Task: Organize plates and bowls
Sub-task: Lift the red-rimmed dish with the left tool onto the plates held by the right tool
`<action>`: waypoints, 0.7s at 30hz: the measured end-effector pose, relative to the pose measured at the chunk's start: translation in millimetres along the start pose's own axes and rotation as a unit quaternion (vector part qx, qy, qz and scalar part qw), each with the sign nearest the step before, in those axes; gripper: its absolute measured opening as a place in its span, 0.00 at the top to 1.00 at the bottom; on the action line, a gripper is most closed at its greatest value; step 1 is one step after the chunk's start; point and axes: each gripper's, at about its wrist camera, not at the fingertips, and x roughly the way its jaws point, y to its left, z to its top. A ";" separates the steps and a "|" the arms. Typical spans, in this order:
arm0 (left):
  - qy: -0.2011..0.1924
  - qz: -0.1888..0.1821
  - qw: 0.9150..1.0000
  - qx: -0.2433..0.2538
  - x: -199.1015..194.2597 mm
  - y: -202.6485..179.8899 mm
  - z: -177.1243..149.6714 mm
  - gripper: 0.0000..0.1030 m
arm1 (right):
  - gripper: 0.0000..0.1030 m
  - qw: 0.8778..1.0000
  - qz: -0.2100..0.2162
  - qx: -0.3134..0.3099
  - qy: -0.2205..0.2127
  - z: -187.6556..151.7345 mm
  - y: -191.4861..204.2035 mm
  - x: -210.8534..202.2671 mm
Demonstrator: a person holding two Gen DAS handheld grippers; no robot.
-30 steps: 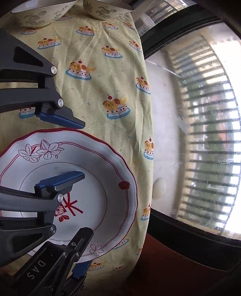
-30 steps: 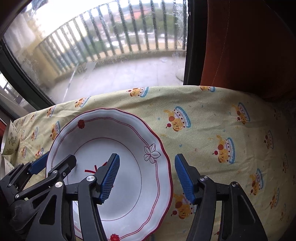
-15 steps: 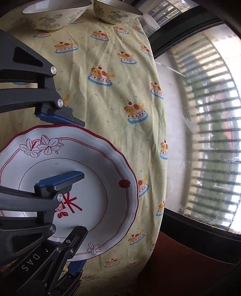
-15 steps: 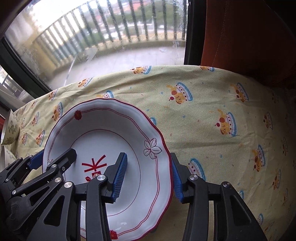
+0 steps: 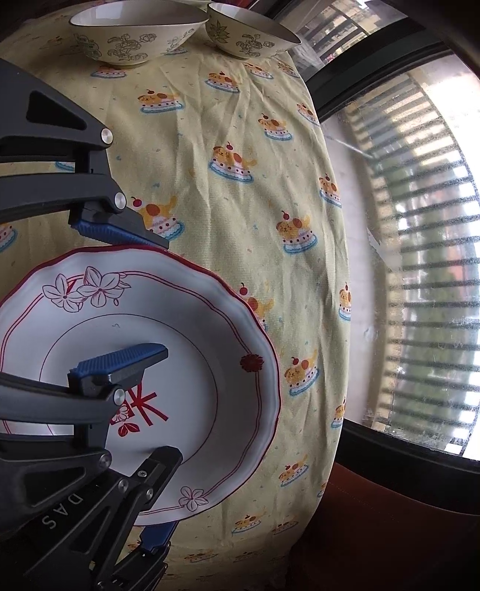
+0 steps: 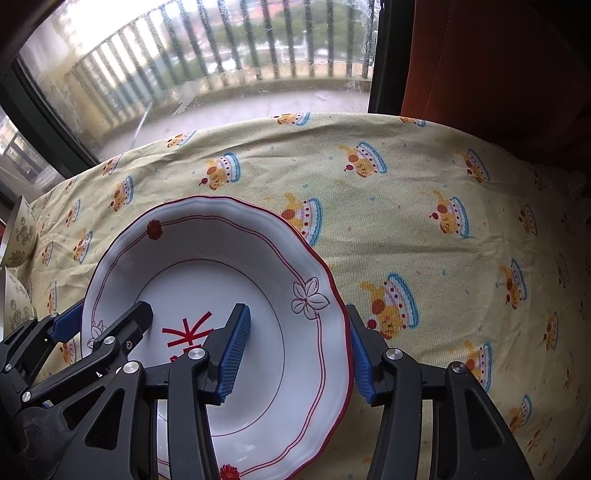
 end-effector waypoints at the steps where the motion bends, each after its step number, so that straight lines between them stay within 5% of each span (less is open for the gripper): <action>1: 0.003 0.000 1.000 -0.001 1.5 1.0 1.9 0.51 | 0.48 1.000 -0.004 0.002 0.001 1.2 1.6 0.4; 21: -0.032 -0.017 0.999 -0.001 -73.6 22.9 -20.4 0.51 | 0.48 0.999 -0.018 0.013 -0.023 -25.5 29.0 -76.5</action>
